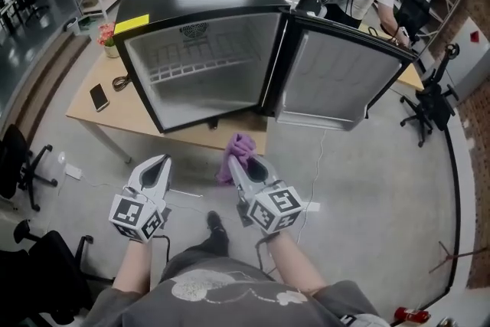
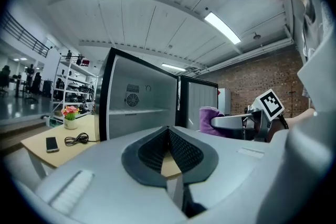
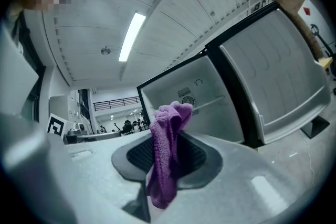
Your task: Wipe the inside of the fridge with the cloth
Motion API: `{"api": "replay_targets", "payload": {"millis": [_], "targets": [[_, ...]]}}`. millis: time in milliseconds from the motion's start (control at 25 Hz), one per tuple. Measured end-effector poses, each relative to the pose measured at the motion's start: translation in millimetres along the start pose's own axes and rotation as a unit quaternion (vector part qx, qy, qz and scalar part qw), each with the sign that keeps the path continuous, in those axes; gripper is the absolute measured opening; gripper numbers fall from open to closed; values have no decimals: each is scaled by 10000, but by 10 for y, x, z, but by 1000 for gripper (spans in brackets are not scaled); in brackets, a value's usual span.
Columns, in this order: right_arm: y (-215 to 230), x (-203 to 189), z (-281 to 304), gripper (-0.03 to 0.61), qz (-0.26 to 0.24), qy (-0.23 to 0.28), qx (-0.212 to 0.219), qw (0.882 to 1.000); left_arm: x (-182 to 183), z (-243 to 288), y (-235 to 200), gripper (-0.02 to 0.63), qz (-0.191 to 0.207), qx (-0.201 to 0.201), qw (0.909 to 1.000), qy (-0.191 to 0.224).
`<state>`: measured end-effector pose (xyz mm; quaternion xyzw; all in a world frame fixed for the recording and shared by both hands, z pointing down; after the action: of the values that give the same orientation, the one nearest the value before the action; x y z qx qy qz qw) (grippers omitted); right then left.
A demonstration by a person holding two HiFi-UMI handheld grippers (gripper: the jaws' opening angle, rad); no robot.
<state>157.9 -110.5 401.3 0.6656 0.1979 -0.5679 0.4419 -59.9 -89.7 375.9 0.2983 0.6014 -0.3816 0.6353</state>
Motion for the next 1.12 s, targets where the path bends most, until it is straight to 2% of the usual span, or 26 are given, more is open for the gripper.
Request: {"api": "replay_targets", "payload": {"millis": [160, 320, 400, 520, 600, 720, 920, 1000, 1120], "targets": [[27, 242, 506, 86, -294, 22, 343, 9990, 251, 290, -218, 18, 306, 26, 9995, 96], [-107, 421, 1047, 86, -651, 40, 790, 9947, 347, 406, -577, 18, 216, 334, 9991, 127], [-174, 542, 1358, 86, -910, 174, 848, 9921, 452, 452, -774, 18, 344, 499, 9980, 183], [-271, 741, 1819, 86, -1259, 506, 907, 9866, 599, 518, -998, 18, 749, 654, 9947, 244], [-335, 857, 2108, 86, -1457, 700, 1006, 9817, 660, 562, -1121, 18, 799, 706, 9938, 321], [-440, 979, 2476, 86, -1895, 911, 1113, 9713, 724, 603, -1274, 18, 773, 769, 9931, 432], [-542, 1058, 2921, 86, -2765, 565, 1157, 9523, 819, 655, -1392, 18, 831, 864, 9915, 504], [-592, 1018, 3091, 86, -3078, 361, 1279, 9421, 841, 686, -1414, 18, 841, 917, 9909, 505], [-678, 960, 3339, 86, -3520, 360, 1432, 9243, 886, 702, -1444, 18, 881, 1109, 9884, 552]]}}
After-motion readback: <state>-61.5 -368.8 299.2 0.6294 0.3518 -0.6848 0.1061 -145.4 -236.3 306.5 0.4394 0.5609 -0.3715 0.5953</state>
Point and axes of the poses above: the fingertips, and each gripper's own axes: z forward along the fingers, y to its right, x out of its top, the point moved 6 cm from there along -z, backward along the fingers, and after that the axes turned 1 degree about -x, right-handed, at the moved point
